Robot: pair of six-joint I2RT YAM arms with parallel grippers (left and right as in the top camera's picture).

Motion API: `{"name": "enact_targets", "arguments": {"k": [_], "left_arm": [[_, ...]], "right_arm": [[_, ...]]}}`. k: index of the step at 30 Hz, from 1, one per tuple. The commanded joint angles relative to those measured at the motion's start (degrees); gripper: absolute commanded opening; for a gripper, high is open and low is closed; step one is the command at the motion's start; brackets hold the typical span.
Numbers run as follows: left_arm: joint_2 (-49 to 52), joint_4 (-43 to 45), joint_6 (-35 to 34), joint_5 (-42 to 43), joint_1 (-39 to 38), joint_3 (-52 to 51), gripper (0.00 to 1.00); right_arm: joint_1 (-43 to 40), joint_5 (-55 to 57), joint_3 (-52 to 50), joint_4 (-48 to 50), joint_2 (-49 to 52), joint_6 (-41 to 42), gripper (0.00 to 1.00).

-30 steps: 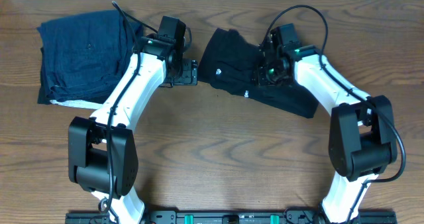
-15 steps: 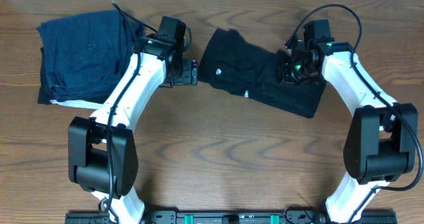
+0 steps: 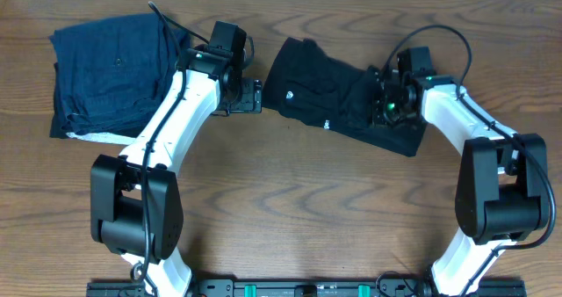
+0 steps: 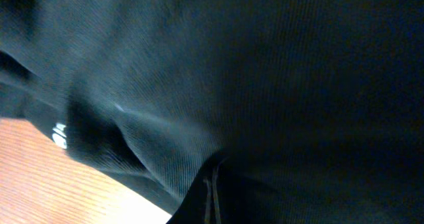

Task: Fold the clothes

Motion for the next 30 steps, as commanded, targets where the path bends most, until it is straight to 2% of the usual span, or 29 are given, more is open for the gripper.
{"name": "enact_targets", "arguments": {"k": [1, 4, 8, 13, 16, 24, 30], "left_arm": [[0.4, -0.2, 0.6, -0.9, -0.1, -0.4, 0.84], [0.4, -0.2, 0.6, -0.9, -0.1, -0.4, 0.83], [0.4, -0.2, 0.6, -0.9, -0.1, -0.4, 0.84], [0.4, -0.1, 0.6, -0.9, -0.1, -0.4, 0.84], [0.4, -0.1, 0.6, -0.9, -0.1, -0.4, 0.83], [0.4, -0.1, 0.6, -0.9, -0.1, -0.4, 0.84], [0.4, -0.1, 0.6, -0.9, -0.1, -0.4, 0.84]], "right_arm": [[0.9, 0.2, -1.1, -0.1, -1.1, 0.6, 0.02], [0.3, -1.2, -0.2, -0.2, -1.6, 0.5, 0.01], [-1.7, -7.7, 5.3, -2.2, -3.3, -3.9, 0.01], [-4.9, -5.9, 11.2, -1.7, -5.5, -3.9, 0.02], [-6.2, -5.5, 11.4, 1.2, -5.0, -3.9, 0.06], [-5.1, -3.4, 11.1, 6.2, 2.9, -3.3, 0.07], [-4.3, -3.7, 11.1, 13.7, 10.0, -3.3, 0.06]]}}
